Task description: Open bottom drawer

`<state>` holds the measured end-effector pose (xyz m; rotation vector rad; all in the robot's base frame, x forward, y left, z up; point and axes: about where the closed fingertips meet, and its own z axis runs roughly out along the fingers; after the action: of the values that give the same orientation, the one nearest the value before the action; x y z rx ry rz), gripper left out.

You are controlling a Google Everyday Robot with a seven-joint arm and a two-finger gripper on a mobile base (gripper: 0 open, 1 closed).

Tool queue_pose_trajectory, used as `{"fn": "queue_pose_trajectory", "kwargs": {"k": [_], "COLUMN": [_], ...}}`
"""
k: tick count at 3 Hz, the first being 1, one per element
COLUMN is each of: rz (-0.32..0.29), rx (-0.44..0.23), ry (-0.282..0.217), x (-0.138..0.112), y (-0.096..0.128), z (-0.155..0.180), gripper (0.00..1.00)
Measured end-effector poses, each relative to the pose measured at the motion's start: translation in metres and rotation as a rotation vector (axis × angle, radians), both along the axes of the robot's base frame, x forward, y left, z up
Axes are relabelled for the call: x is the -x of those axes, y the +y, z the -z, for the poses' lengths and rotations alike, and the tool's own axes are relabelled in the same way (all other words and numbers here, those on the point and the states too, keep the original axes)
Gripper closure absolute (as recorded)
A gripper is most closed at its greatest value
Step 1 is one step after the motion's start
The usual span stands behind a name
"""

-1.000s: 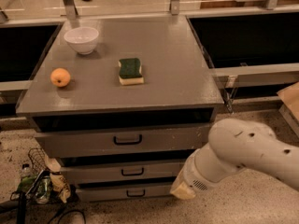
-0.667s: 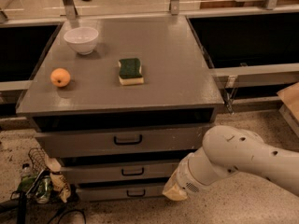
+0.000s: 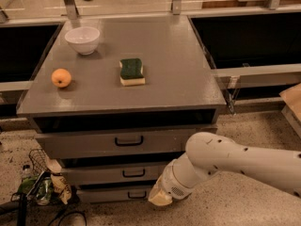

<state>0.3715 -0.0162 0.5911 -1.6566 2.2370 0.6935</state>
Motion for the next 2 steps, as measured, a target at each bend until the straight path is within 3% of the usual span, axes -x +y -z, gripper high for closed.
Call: {"fn": "queue_pose_trajectory", "kwargs": {"k": [1,2], "rz": [0.002,0.056], "rx": [-0.003,-0.021], "ry": [0.000,-0.005], "x": [0.001,0.001], "y": [0.000,0.000], "z": [0.000,0.017], "gripper": [1.00,1.00]}}
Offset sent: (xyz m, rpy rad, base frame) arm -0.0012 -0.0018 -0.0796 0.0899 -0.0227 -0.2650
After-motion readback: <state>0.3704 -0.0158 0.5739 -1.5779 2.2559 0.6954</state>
